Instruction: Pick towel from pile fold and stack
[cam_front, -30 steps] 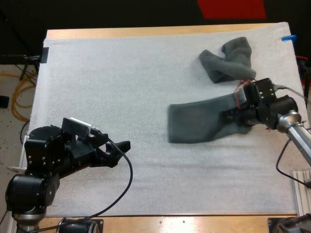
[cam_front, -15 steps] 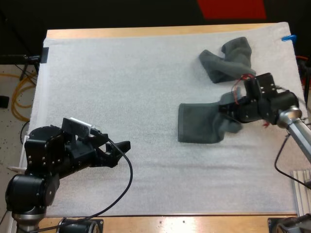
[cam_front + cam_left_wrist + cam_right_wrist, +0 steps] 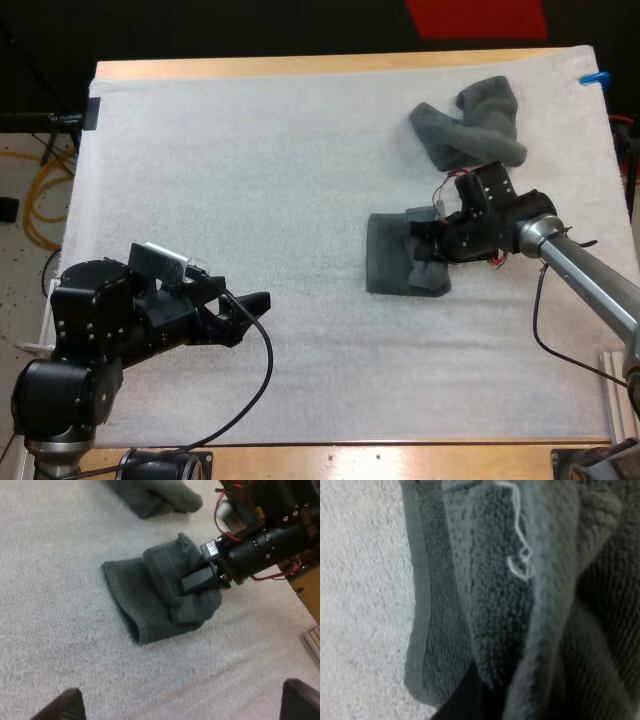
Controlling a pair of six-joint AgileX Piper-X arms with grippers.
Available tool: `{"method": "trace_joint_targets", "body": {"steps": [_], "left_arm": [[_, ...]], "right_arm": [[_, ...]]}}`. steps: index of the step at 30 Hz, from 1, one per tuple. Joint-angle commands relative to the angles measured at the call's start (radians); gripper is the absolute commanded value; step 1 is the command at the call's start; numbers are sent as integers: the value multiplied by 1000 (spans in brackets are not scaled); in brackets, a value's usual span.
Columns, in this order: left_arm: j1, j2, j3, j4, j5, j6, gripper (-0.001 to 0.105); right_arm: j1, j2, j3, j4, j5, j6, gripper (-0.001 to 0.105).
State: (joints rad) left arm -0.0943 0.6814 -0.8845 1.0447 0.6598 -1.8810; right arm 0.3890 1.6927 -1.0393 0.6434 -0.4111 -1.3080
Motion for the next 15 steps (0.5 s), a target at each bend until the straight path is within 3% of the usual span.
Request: {"method": "trace_joint_targets", "body": {"steps": [1,2,4,7,15], "left_arm": [[-4,2,-2,-2,11,-6,75],[-4,2,-2,-2,11,-6,75],[-4,2,-2,-2,11,-4,75],[-4,2,-2,-2,11,-4,75],[-4,2,-2,-2,11,-4,75]], "right_arm": [[0,-7,-7,-15,-7,3,20],[0,-7,-10,-16,-11,3,25],[0,-7,-23,-16,-47,0,53],[0,-7,-53,-36,-133,-54,80],[30,-44,-112,-41,-141,-59,81]]}}
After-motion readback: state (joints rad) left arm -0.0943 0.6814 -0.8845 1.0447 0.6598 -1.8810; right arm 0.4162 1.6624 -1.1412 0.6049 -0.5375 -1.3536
